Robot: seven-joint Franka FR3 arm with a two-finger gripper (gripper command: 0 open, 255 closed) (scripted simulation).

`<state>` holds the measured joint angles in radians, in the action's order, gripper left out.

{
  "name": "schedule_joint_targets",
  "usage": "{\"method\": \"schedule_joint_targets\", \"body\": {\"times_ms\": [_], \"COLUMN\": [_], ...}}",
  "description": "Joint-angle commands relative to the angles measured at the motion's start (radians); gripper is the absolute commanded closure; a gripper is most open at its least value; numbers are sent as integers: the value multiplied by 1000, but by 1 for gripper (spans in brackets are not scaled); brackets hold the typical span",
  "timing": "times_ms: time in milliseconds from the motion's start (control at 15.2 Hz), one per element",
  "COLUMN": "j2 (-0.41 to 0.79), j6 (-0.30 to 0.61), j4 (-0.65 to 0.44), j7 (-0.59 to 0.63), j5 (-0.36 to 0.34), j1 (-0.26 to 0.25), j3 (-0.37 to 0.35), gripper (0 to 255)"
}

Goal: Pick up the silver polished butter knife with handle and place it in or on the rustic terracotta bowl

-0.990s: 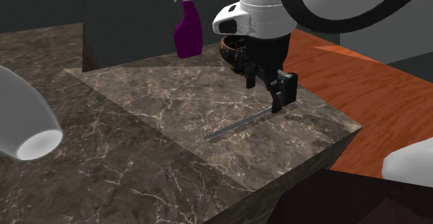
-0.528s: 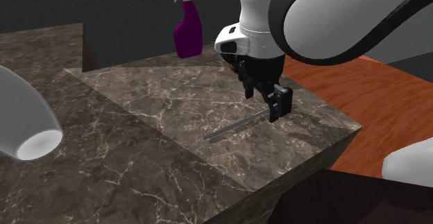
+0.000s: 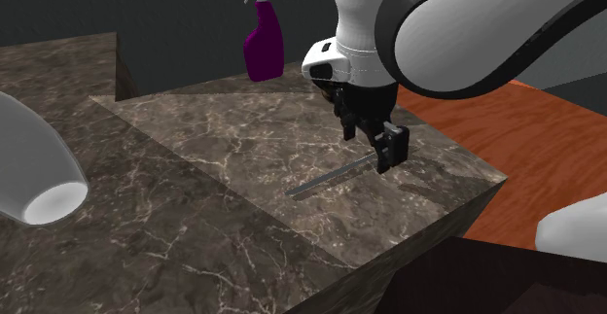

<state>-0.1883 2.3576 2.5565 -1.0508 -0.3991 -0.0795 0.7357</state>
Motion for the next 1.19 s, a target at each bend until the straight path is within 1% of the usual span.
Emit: {"method": "schedule_joint_targets", "body": {"times_ms": [0, 594, 1122], "j2": [0, 0, -101], "j6": [0, 0, -138], "j4": [0, 0, -44], "j7": [0, 0, 15], "j5": [0, 0, -27], "j1": [0, 0, 14], "j3": [0, 0, -36], "gripper": [255, 255, 255]}}
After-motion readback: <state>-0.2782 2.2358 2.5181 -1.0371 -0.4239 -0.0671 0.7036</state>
